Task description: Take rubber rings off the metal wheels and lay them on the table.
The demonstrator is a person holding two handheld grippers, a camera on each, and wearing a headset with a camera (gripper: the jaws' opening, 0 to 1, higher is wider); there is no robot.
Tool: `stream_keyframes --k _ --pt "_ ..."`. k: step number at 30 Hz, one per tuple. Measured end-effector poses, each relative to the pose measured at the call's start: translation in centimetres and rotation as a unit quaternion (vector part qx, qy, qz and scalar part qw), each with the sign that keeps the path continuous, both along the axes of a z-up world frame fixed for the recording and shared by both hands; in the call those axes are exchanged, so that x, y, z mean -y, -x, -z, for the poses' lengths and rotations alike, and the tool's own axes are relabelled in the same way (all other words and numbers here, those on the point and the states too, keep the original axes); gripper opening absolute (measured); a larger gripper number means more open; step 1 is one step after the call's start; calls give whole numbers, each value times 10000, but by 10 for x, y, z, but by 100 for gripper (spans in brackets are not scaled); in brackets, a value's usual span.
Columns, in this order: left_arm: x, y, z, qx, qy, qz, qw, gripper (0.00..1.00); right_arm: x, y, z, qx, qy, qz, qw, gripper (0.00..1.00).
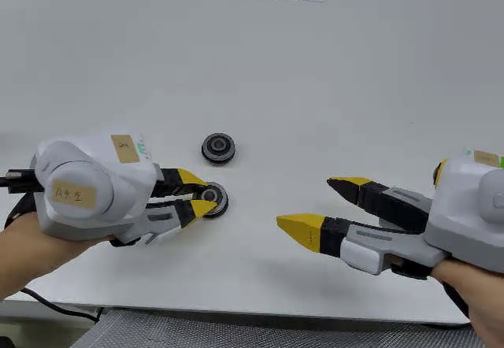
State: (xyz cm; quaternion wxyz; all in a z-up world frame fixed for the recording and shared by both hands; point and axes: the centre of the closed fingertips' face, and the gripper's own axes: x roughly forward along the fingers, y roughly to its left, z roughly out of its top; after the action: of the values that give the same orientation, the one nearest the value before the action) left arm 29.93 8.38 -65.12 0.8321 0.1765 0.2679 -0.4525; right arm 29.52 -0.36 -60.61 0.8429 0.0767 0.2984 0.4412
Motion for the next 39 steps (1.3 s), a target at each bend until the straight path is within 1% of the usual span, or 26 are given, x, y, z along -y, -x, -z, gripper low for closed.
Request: stream_keyframes --k 7,10,13,16,18,19,21,25,26,28,29,30,31,33,34,36,38,39 --pt "1 1 -1 -24 -48 37 10000 13 -13 0 -4 -52 -154 -120 9998 63" --pt "1 1 -1 -20 -85 82 9999 13 -18 -3 -8 -157 -367 -68 9992 62" --pt "1 1 -1 -34 -94 97 9999 13 -22 -7 -13 -338 -677 62 9971 60" --pt "1 1 -1 -41 -102 112 9999 13 -28 -12 -19 -556 -1093 144 9923 58" --pt "1 1 -1 -45 -109 119 9999 13 -32 -14 -21 -728 -1284 200 9889 58" --pt "1 1 -1 -51 -112 119 9999 13 -34 -17 -22 -827 -1407 247 9863 57" --pt "1 1 -1 -52 -120 123 9998 13 -35 -21 -22 -906 -1496 268 9842 55" --pt "1 2 0 -59 -123 116 9998 13 -41 -24 -20 -1074 -1578 320 9811 52" --pt "1 2 0 -56 -127 118 9998 13 -44 -23 -19 -1194 -1628 310 9789 52" --pt "1 2 0 -55 -131 122 9998 13 -47 -22 -18 -1357 -1714 309 9753 51" --pt "1 2 0 -54 -135 126 9998 13 -50 -21 -17 -1513 -1809 328 9712 51" --pt "1 2 0 -54 -134 128 9998 13 -52 -20 -16 -1615 -1868 357 9684 50" --pt "1 2 0 -54 -134 131 9998 13 -54 -22 -15 -1743 -1970 440 9638 50" --pt "1 2 0 -51 -142 141 9998 13 -56 -22 -15 -1928 -2117 499 9568 50" --pt "1 2 0 -52 -145 145 9998 13 -58 -23 -14 -2054 -2191 561 9522 50" --pt "1 2 0 -55 -149 156 9998 13 -58 -26 -11 -2025 -2167 597 9531 50" --pt "1 2 0 -55 -154 164 9997 13 -59 -26 -9 -2072 -2156 623 9522 50" --pt "1 2 0 -55 -154 165 9997 13 -60 -27 -8 -2120 -2176 655 9505 50"
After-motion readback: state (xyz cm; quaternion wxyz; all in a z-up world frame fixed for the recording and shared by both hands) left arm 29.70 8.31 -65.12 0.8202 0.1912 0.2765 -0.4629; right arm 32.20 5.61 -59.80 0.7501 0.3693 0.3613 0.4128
